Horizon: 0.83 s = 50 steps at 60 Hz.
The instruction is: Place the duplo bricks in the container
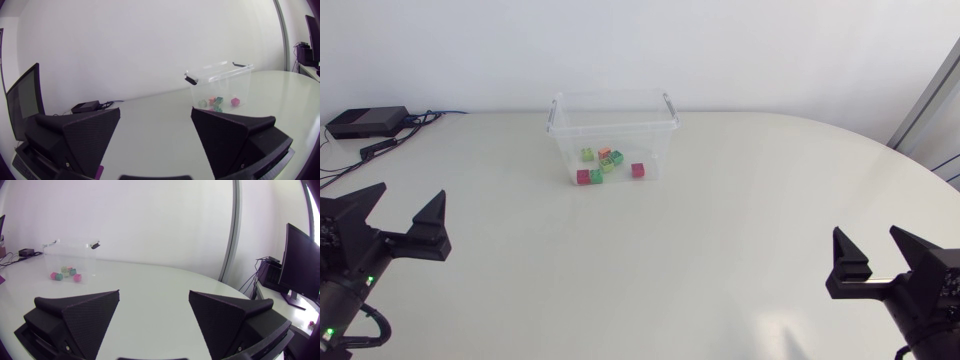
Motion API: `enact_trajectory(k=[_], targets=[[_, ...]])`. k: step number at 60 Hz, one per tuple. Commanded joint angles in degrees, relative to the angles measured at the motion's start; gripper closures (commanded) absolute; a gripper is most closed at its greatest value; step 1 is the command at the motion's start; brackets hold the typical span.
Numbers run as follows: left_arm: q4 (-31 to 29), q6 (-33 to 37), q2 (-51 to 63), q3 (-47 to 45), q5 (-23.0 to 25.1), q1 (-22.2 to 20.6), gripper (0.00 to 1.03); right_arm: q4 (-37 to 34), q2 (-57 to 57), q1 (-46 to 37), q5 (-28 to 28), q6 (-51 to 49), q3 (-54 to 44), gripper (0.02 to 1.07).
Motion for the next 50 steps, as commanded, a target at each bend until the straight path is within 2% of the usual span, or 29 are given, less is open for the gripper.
enact_trajectory(k=[1, 40, 50], targets=[[-1.0, -2.6, -2.6, -2.1, 0.9, 0.2, 0.04, 0.7, -0.2, -0.3, -0.7, 1.9, -1.1, 0.07], [-11.7, -12.9, -23.4, -9.9, 6.1, 1.6, 0.04, 7.6, 0.0, -0.3, -5.5, 5.1, -3.2, 0.07], [-11.8, -13.0, -23.6, -10.0, 6.2, 1.6, 0.04, 7.7, 0.0, -0.3, -5.5, 5.1, -3.2, 0.07]])
